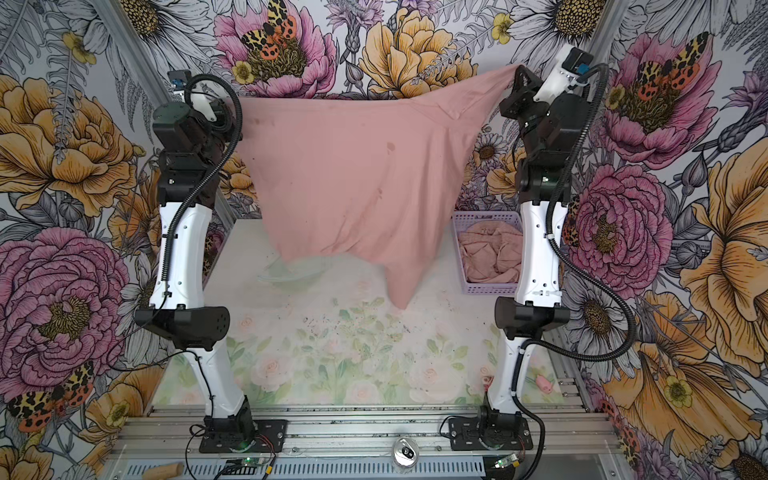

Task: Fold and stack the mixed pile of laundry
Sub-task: 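Swing the raised T-shirt toward the robot and lay it flat with both grippers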

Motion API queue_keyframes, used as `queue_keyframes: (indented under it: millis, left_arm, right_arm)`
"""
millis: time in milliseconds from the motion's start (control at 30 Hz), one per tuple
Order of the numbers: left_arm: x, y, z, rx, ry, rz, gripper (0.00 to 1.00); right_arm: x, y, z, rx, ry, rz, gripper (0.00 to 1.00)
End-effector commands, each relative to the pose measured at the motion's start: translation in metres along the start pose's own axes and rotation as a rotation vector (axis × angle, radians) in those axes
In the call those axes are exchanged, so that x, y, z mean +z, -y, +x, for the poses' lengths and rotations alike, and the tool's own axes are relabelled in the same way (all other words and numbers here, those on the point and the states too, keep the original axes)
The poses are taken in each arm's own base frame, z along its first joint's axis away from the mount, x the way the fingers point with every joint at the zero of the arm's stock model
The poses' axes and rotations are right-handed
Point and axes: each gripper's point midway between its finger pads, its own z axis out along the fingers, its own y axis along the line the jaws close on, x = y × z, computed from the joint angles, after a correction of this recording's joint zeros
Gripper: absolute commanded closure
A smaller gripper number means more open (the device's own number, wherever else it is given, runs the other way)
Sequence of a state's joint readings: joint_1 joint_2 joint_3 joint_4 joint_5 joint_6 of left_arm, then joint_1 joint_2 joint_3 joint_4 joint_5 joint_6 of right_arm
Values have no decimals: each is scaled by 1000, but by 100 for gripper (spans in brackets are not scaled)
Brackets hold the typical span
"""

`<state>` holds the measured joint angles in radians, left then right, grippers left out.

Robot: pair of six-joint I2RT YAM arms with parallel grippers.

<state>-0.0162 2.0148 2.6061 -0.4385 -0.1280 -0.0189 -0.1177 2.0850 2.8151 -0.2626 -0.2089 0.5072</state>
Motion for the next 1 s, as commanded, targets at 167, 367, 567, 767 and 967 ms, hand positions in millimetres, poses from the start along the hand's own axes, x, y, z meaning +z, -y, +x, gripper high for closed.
queue_keyframes:
  millis: [167, 367, 567, 767, 967]
  left_arm:
    - [-20, -32, -66, -34, 182, -16, 100]
    - [-51, -20, -7, -30, -3, 76, 100]
    - [-112, -18, 123, -53, -275, 151, 100]
    - [-204, -32, 235, -169, -493, 122, 100]
    - [-268, -29, 302, -287, -680, 53, 100]
  right_arm:
    - [-25, -13, -75, -93, 186, -48, 100]
    - [-34, -27, -18, -66, -93, -159, 100]
    - [-107, -29, 84, -11, -345, -159, 100]
    - [-215, -10, 172, 100, -542, -44, 100]
    - [-303, 3, 246, 286, -743, 96, 100]
